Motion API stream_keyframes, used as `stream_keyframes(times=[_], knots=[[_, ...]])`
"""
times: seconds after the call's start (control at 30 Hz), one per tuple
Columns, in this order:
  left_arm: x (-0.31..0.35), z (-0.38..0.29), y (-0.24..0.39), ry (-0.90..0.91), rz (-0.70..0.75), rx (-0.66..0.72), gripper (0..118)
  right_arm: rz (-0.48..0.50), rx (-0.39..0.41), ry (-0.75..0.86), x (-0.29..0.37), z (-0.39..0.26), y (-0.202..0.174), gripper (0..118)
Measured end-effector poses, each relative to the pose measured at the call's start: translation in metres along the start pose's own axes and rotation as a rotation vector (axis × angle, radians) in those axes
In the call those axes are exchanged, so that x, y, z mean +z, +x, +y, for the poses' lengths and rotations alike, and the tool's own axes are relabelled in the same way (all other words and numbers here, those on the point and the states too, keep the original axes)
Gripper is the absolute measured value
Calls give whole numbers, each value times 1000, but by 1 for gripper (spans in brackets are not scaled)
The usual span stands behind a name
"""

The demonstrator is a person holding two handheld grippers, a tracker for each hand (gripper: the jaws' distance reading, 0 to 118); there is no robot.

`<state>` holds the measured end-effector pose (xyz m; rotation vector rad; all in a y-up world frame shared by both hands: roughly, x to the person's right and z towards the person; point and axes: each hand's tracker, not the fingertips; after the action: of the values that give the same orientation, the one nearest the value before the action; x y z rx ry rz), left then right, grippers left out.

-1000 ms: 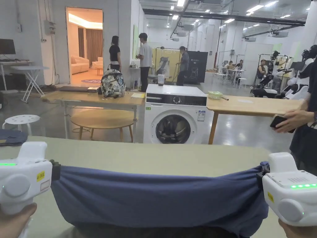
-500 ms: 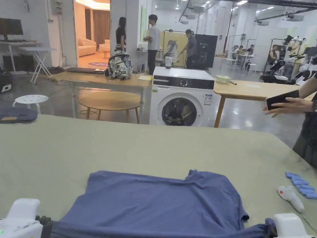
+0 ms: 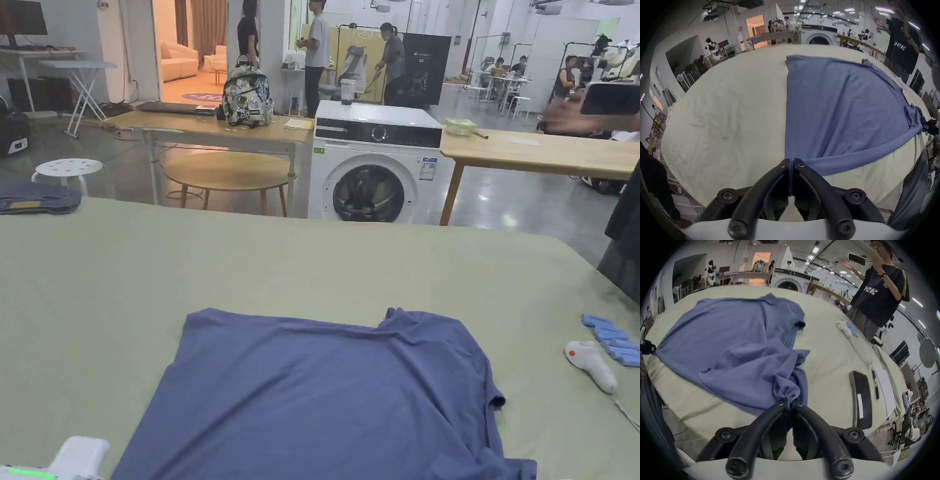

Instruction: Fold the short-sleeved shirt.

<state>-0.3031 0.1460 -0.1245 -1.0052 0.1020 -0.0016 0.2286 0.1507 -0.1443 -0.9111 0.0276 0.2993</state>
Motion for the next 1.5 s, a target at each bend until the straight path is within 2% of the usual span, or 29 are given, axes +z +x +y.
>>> stream_keyframes(times=[0.1,0.17,0.2,0.27,0.3,0.37,0.47,0.6,0.77,0.83,0.9,0.93,0.97,1.0,1.03,1.1,1.17,1.37,1.5], knots=[[-8,-1,1,-12,4,5,0,30,-28,-46,-12,-4,1,8],[-8,2,0,-21,2,21,0,29,-43,-48,-25,-8,5,16],[-5,0,0,-21,-2,30,1,26,-46,-45,-24,-8,6,26],[0,2,-4,-20,-21,56,11,11,-50,-37,-22,-6,7,62],[5,3,-6,-15,-33,75,16,-12,-51,-34,-18,-4,8,70],[16,7,-8,0,-39,118,22,-46,-67,-13,-8,4,12,71],[29,18,-9,78,-24,157,31,-47,-97,90,8,18,16,71],[45,38,-1,213,-56,162,31,-13,-155,246,22,42,11,71],[62,56,22,403,-40,158,31,21,-228,456,48,71,-20,71],[72,60,34,495,-37,149,31,22,-237,558,61,78,-35,65],[78,62,43,573,-17,128,29,3,-243,660,71,82,-50,65],[82,64,48,607,-14,118,22,3,-250,687,71,84,-53,62],[87,64,53,640,-16,108,15,3,-256,717,75,85,-58,44],[91,63,58,678,-17,91,9,5,-257,742,80,87,-63,16],[96,63,63,724,-9,71,5,3,-253,776,84,88,-67,6],[102,64,74,760,46,32,0,-54,-248,809,83,92,-74,6],[99,66,74,771,60,23,0,-17,-252,818,87,95,-75,0],[98,68,70,776,80,33,0,29,-276,802,84,102,-77,0],[87,64,53,648,78,32,0,45,-264,774,76,100,-79,0]])
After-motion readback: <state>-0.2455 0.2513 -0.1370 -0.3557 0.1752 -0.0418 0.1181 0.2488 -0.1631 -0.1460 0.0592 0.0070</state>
